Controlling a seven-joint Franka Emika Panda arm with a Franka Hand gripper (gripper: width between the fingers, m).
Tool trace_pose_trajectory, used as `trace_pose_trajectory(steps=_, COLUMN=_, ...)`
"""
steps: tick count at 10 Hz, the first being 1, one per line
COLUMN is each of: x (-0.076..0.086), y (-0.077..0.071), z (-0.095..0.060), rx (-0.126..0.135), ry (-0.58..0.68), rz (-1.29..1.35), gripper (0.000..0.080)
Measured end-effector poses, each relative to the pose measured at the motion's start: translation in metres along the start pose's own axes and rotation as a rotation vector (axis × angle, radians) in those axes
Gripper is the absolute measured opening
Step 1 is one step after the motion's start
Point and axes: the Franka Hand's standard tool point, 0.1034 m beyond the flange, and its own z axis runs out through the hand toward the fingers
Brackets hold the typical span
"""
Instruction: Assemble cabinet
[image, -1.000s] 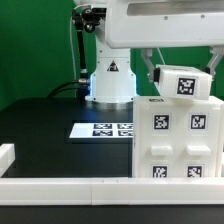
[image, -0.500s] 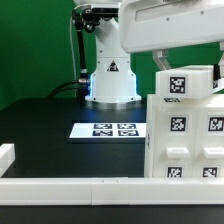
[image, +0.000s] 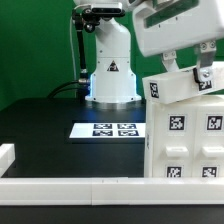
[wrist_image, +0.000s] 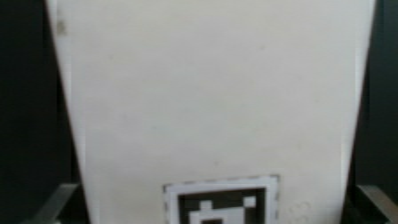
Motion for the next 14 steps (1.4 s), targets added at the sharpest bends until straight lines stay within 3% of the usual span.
trace_pose_trajectory(steps=1, x=-0.001, y=0.002, z=0.0, rx=0.018, ry=0.007, rz=0.06, gripper=0.0557)
trace_pose_trajectory(steps=4, x=-0.001, y=0.003, z=0.0, rx=0.016, ry=0.008, rz=0.044, gripper=0.0557)
trace_pose_trajectory(steps=5, x=-0.001, y=0.003, z=0.0, rx=0.016, ry=0.008, rz=0.044, gripper=0.0616)
trace_pose_trajectory(steps=7, x=-0.009, y=0.004, z=-0.011, rx=-0.036, ry=-0.029, rz=-0.006, gripper=0.0647)
trace_pose_trajectory(steps=9, x=-0.022, y=0.003, z=-0.024, rx=-0.116, ry=-0.075, rz=-0.129, gripper=0.0649)
trace_pose_trajectory(steps=12, x=-0.021, y=0.002, z=-0.022, rx=-0.108, ry=-0.075, rz=-0.18, gripper=0.0649)
trace_pose_trajectory(steps=13, x=-0.02, y=0.003, z=-0.023, rx=-0.122, ry=-0.066, rz=-0.279, gripper=0.0649)
trace_pose_trajectory(steps=14, x=-0.019, y=0.004, z=-0.027, rx=-0.169, ry=-0.024, rz=-0.49, gripper=0.0649)
